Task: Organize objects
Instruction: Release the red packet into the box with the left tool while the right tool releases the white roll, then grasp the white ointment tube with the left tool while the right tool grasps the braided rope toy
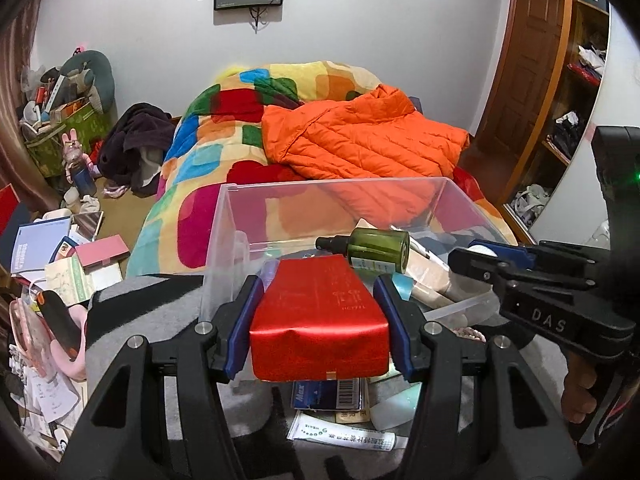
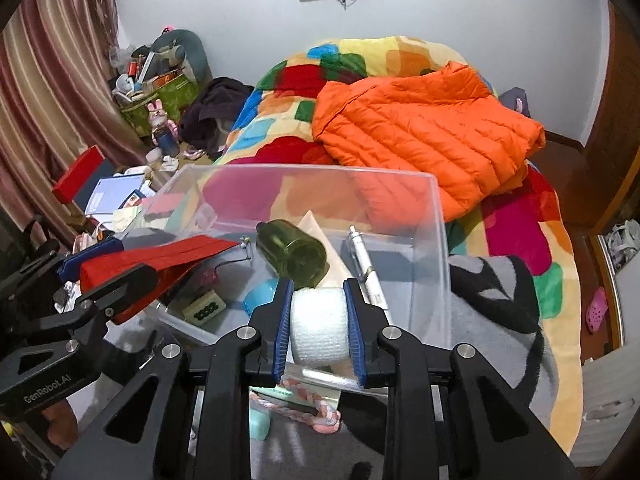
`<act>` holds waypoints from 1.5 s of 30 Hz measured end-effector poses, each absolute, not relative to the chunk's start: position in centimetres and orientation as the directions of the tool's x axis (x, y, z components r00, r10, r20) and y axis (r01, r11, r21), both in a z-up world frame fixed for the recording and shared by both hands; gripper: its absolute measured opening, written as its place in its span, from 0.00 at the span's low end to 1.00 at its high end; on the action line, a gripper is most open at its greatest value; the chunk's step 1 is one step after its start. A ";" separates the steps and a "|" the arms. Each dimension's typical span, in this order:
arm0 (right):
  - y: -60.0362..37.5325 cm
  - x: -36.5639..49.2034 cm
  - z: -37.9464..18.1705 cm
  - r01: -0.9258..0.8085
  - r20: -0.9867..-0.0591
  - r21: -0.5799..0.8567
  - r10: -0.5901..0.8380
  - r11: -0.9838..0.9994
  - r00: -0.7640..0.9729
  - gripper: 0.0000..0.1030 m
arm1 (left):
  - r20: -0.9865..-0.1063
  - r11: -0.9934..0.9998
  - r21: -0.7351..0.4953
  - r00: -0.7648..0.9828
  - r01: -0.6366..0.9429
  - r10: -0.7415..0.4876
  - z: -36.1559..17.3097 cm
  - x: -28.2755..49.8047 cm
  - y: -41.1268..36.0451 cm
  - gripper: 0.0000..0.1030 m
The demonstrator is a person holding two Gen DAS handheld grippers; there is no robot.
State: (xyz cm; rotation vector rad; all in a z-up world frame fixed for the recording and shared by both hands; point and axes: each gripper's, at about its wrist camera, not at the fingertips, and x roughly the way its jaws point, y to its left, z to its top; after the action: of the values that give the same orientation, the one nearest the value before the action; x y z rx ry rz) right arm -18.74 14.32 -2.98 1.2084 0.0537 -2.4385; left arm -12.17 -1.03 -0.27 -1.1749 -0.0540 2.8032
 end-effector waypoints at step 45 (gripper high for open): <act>16.9 -14.1 -8.5 0.361 -0.829 0.180 -0.338 -0.915 -0.445 0.12 | -0.871 -0.987 0.008 -0.486 -0.163 0.073 -7.2 -8.0 2.3 0.88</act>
State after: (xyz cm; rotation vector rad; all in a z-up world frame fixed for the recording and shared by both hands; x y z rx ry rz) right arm -14.13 16.90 -8.52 1.3523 0.0326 -2.3683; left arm -8.03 2.34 -7.21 -1.5134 0.1340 2.5921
